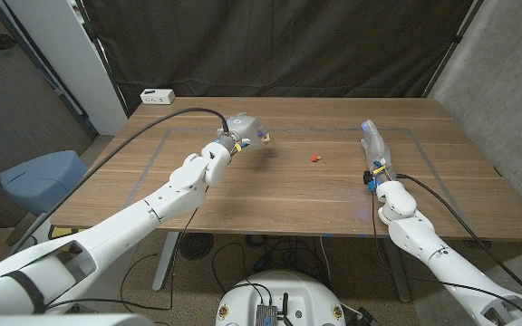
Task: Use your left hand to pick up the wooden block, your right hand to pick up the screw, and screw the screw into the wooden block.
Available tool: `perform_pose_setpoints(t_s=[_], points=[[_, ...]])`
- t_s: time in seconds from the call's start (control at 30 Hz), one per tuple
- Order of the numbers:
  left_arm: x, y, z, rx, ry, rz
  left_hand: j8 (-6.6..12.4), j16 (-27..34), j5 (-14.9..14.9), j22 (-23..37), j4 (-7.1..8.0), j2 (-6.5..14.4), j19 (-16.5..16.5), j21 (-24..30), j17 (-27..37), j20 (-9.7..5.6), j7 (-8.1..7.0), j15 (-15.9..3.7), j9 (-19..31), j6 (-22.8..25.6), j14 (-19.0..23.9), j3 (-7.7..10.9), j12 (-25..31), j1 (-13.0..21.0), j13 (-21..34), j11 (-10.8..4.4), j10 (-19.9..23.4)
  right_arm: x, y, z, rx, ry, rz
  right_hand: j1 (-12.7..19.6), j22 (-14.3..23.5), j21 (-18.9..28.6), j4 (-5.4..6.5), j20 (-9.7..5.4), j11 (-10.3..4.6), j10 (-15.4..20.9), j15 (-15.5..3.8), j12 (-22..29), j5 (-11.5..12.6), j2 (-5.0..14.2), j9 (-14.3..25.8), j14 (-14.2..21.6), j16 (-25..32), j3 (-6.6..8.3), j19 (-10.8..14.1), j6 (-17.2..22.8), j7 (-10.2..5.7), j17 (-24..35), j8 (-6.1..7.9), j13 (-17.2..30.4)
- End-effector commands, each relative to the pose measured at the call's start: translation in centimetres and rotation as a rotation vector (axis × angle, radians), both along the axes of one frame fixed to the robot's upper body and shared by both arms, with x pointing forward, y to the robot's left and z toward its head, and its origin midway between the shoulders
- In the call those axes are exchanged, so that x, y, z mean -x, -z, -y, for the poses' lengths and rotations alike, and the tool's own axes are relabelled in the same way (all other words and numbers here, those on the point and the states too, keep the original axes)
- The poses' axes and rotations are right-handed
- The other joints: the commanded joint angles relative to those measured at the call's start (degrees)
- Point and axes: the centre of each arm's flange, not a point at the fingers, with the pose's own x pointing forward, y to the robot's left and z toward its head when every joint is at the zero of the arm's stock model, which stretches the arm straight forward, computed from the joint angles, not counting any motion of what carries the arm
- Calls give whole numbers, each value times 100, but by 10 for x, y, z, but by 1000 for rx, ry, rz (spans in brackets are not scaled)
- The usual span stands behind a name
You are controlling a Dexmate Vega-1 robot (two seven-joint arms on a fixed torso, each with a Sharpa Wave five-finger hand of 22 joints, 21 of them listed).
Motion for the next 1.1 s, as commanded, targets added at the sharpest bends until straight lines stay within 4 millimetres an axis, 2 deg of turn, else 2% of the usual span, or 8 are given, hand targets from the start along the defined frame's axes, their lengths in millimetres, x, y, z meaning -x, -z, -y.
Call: perform_pose_setpoints(t_s=[0.03,0.33,0.63,0.77,0.9,1.1], points=[[-3,-1,0,145,107,5,-11,40,26,19,16,57,33,1,25,-39,23,-621,24,82,85,-32,21,2,24,3,55,6,-19,-2,122,40,-21,34,13,51,-22,-80,-46,12,2,19,34,-10,13,35,17,39,65,30,-3,9,31,22],[-11,0,1,187,186,-6,-28,35,27,20,27,67,25,-4,31,-71,16,-618,25,80,76,-52,12,-16,36,4,52,11,-34,-1,233,68,-41,112,11,100,-111,-12,-22,22,12,23,18,-74,13,107,31,53,251,59,-34,-3,38,22],[-20,-1,-5,282,258,-48,-41,43,36,21,45,109,11,-10,49,-84,6,-625,27,92,85,-65,7,-33,54,2,58,14,-48,-4,329,99,-34,344,6,119,-304,6,-11,113,-6,53,-21,-105,15,219,50,143,429,204,-23,-13,90,22],[-22,-1,-8,316,290,-52,-44,49,40,23,48,122,39,1,56,-103,16,-621,27,105,92,-72,-2,-37,61,5,46,13,-53,-5,347,98,-31,473,4,130,-406,-50,-13,163,-6,63,-16,-116,16,261,51,195,532,253,-32,-15,99,24],[-26,0,-10,361,325,-74,-55,58,45,25,55,138,40,1,65,-109,37,-626,28,97,107,-79,-9,-46,67,6,40,13,-58,-3,392,106,-26,751,1,119,-610,-17,-3,195,8,60,64,-173,17,302,43,299,633,286,7,-16,109,26],[-30,-1,-13,411,359,-118,-55,83,53,27,54,162,24,-4,79,-145,36,-632,29,129,152,-87,-15,-43,80,4,43,17,-67,0,473,125,-33,1032,1,129,-749,-9,6,240,14,64,116,-301,23,369,46,379,807,423,-14,-14,153,31]])
